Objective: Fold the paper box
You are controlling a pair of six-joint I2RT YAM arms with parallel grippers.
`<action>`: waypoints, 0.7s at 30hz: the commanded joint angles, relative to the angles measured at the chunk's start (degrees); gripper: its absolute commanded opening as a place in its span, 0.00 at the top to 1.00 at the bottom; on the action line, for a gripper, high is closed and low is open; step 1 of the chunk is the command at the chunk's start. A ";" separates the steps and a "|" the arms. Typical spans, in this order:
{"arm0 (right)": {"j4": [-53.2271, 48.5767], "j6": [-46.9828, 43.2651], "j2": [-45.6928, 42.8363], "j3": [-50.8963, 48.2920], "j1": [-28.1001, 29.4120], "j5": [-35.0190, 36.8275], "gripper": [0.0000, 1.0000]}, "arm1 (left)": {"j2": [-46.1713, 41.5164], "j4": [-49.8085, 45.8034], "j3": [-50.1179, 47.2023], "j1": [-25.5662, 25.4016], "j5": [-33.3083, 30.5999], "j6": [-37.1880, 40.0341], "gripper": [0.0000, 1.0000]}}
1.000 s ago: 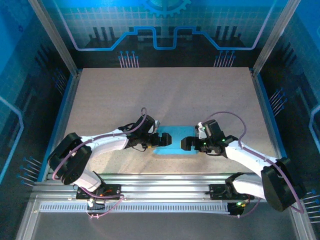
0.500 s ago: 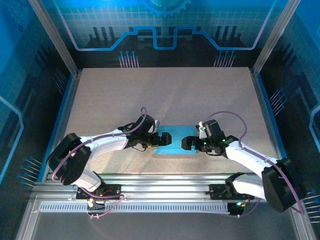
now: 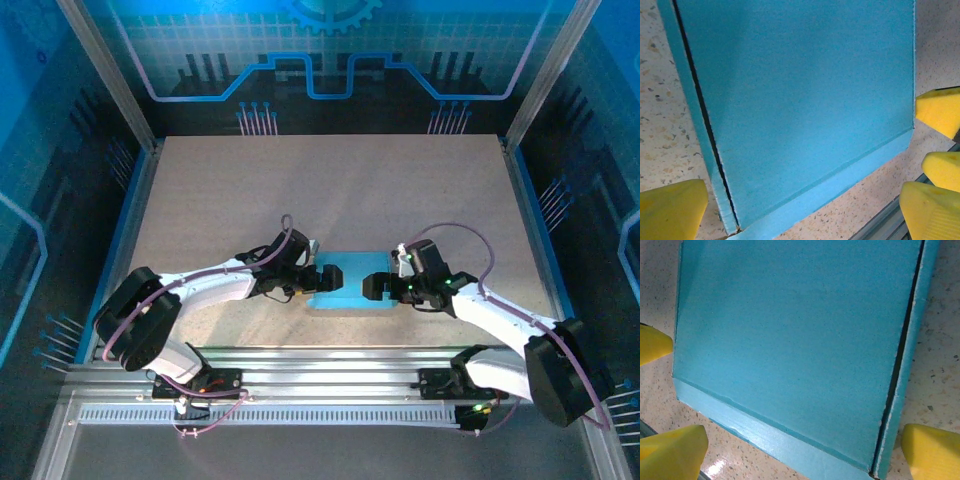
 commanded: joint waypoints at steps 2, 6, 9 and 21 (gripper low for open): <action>2.85 -0.22 -0.48 -1.35 0.68 -2.23 0.00 | 0.02 -0.52 1.06 -0.38 0.64 -0.34 0.01; 3.51 0.08 -1.22 -1.63 0.72 -2.16 0.00 | -0.07 1.11 1.24 -0.39 1.68 -0.56 0.01; 3.16 -0.12 -2.36 -1.62 0.65 -2.15 0.00 | -0.92 1.21 1.07 -0.43 1.78 -0.55 0.01; -6.27 -0.40 -6.93 2.26 0.68 1.26 0.00 | -6.64 -3.20 3.00 -0.29 2.93 -3.63 0.01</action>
